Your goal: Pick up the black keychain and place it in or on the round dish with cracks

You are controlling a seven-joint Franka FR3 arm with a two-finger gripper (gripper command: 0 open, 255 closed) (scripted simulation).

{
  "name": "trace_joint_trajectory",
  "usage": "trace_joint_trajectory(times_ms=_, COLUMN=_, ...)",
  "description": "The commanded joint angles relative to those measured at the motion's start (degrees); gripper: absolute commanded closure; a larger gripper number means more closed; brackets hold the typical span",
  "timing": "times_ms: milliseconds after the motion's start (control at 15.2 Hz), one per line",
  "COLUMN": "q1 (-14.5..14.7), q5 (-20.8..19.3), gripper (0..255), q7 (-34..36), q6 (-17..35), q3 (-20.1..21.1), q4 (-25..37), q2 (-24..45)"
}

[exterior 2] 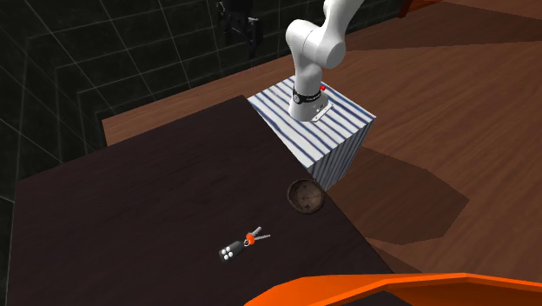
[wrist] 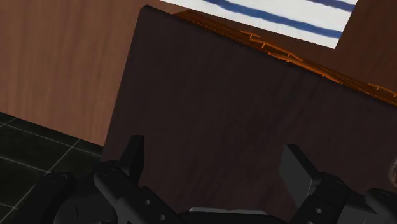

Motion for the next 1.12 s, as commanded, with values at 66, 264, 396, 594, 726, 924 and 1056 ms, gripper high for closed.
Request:
trace_joint_trajectory(times_ms=66, q1=0.35, q5=0.68, gripper=0, q7=1.25, q6=1.21, q3=1.07, q4=-0.05, q2=1.18)
trace_joint_trajectory(times_ms=264, q1=1.25, q5=2.52, gripper=0, q7=4.91, q6=4.86, q3=4.26, q4=0.25, q2=5.16)
trace_joint_trajectory(times_ms=396, q1=1.73, q5=3.53, gripper=0, q7=7.32, q6=7.27, q3=6.38, q4=0.84, q2=8.14)
trace_joint_trajectory(times_ms=594, q1=2.30, q5=4.60, gripper=0, q7=10.96, q6=10.77, q3=9.48, q4=2.30, q2=13.05)
trace_joint_trajectory(times_ms=726, q1=2.55, q5=4.99, gripper=0, q7=13.41, q6=12.97, q3=11.51, q4=3.65, q2=16.58)
trace_joint_trajectory(times_ms=924, q1=2.73, q5=4.98, gripper=0, q7=17.20, q6=16.03, q3=14.50, q4=6.24, q2=22.21)
trace_joint_trajectory(times_ms=1056, q1=2.73, q5=4.54, gripper=0, q7=19.83, q6=17.86, q3=16.45, q4=8.33, q2=26.16)
